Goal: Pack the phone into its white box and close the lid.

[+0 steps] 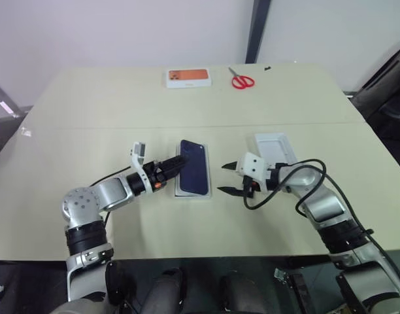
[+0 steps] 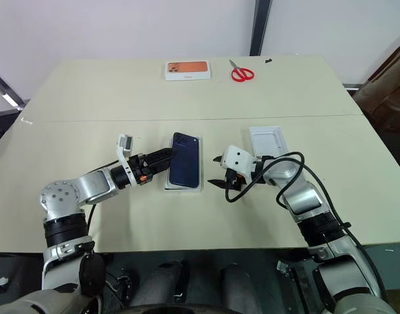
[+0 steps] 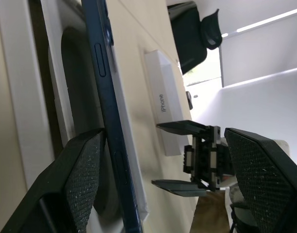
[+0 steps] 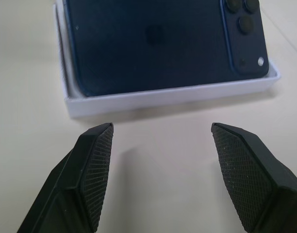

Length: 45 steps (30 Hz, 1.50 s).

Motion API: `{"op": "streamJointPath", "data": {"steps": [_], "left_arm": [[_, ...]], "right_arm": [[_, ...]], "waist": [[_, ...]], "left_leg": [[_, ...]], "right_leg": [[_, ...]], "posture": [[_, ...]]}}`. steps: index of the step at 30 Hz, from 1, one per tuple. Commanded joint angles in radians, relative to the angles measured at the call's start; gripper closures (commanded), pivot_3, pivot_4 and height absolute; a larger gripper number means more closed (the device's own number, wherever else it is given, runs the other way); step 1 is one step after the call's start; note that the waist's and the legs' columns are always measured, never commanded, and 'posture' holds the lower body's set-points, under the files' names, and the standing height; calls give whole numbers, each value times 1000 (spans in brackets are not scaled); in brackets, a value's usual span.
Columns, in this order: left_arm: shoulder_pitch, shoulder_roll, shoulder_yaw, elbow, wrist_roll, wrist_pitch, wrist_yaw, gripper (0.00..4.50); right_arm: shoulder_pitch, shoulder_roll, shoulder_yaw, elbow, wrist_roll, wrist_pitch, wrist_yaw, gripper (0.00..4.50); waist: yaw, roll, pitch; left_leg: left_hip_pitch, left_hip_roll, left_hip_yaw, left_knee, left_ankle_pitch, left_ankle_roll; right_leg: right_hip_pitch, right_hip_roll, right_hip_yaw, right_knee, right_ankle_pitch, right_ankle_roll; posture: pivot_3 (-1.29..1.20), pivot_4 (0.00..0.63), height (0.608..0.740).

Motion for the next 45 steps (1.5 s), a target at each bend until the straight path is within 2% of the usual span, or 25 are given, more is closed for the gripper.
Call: {"op": "streamJointPath", "data": {"steps": [1,8,12,13,15,16,21,22,28,33,39,45], "left_arm": [[-7,36,-7,-63,-44,9,-14,410],[13,78,-18,-77,-62,11,-17,410],[27,115,-43,-84,-11,-47,-36,410],[29,130,-59,-77,27,-83,-37,645],[33,170,-100,-51,130,-181,-48,1202],[38,192,-130,-45,184,-238,-67,1641],[49,234,-266,-12,374,-420,-127,4210],[55,233,-294,-10,400,-438,-141,4441],[56,190,-410,21,467,-450,-200,4441],[27,113,-457,31,488,-454,-220,4441],[-37,-11,-523,70,529,-478,-236,4441],[-73,-98,-568,122,567,-508,-257,4441]], "right_arm": [[-33,12,-12,-1,-3,-19,-15,1111],[-45,18,-7,26,-21,-45,-34,1111],[-59,33,-7,49,-41,-46,-66,1111],[-65,36,-8,59,-42,-33,-69,1111],[-76,49,-21,72,-40,-23,-89,1659],[-80,55,-22,75,-47,-26,-102,2007],[-108,96,18,131,-142,-38,-219,4500],[-111,108,25,142,-155,-37,-236,4500],[-123,155,54,158,-188,-20,-258,4500],[-110,137,50,143,-192,-28,-233,4500],[-80,27,-11,124,-187,-24,-206,4500],[-15,-63,-65,73,-176,-2,-188,4500]], "waist": [[0,0,0],[0,0,0],[-1,0,0],[-1,0,0],[-1,0,0],[-1,0,0],[1,0,0],[2,0,0],[0,1,0],[4,1,0],[24,1,0],[22,1,0]], "left_leg": [[0,0,0,0,0,0],[0,0,0,0,0,0],[0,0,0,0,0,0],[0,0,0,0,0,0],[0,0,0,0,0,0],[0,0,0,0,0,0],[0,0,1,-1,0,0],[0,0,0,-1,0,0],[0,0,0,-1,0,0],[0,0,0,0,0,0],[0,-1,0,1,0,0],[0,-1,1,1,0,1]], "right_leg": [[0,0,0,0,0,0],[0,0,0,0,0,0],[0,0,0,0,0,0],[0,0,0,0,0,0],[0,0,0,0,0,0],[0,0,0,0,0,0],[-1,0,1,0,0,0],[0,0,0,0,0,0],[-1,0,0,0,0,0],[0,0,0,0,0,0],[1,-1,0,0,0,0],[1,-1,0,0,0,0]], "posture": [[0,150,734],[0,150,734],[0,150,734],[0,150,734],[0,150,734],[0,150,734],[0,150,734],[0,150,734],[0,150,734],[0,150,734],[0,150,734],[0,150,734]]}}
